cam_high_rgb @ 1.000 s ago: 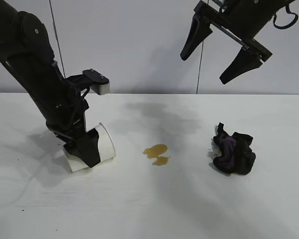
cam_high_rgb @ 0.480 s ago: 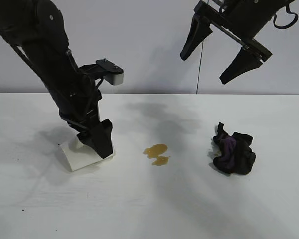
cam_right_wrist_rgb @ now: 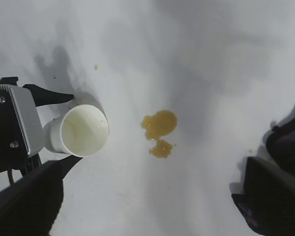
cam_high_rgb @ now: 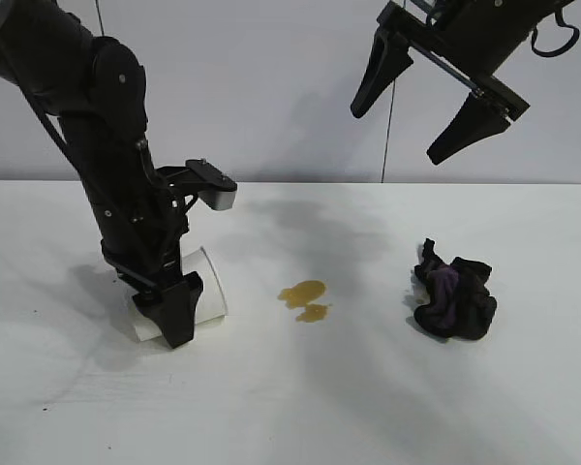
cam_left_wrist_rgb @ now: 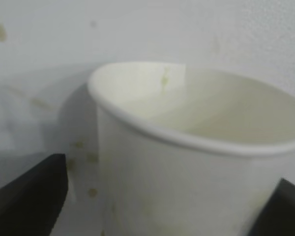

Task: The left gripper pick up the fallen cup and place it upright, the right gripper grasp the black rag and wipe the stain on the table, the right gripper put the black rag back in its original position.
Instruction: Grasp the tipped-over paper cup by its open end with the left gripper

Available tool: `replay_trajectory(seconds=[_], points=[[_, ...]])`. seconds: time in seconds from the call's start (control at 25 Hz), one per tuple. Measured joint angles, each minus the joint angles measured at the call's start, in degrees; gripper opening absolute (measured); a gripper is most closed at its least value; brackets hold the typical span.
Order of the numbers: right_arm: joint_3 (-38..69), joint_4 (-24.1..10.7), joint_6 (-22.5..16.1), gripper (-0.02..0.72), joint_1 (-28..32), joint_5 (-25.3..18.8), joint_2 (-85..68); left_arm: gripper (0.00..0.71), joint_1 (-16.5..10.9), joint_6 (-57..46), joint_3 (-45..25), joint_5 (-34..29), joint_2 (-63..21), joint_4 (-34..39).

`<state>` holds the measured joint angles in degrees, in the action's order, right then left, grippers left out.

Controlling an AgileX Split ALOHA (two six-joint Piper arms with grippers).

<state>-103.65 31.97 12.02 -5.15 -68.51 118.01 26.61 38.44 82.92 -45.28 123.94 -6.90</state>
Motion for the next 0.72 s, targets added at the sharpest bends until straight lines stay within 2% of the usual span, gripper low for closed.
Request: replay_trajectory(seconds=[0.2,0.72], points=[[0.00,0.00,0.00,0.694,0.00,-0.07,0.00,0.632,0.00,-0.52,2.82,-1.25,0.00,0.00],[0.00,0.00,0.00,0.694,0.00,0.09,0.00,0.632,0.00,-0.66,2.94,-2.93,0.00,0.00]])
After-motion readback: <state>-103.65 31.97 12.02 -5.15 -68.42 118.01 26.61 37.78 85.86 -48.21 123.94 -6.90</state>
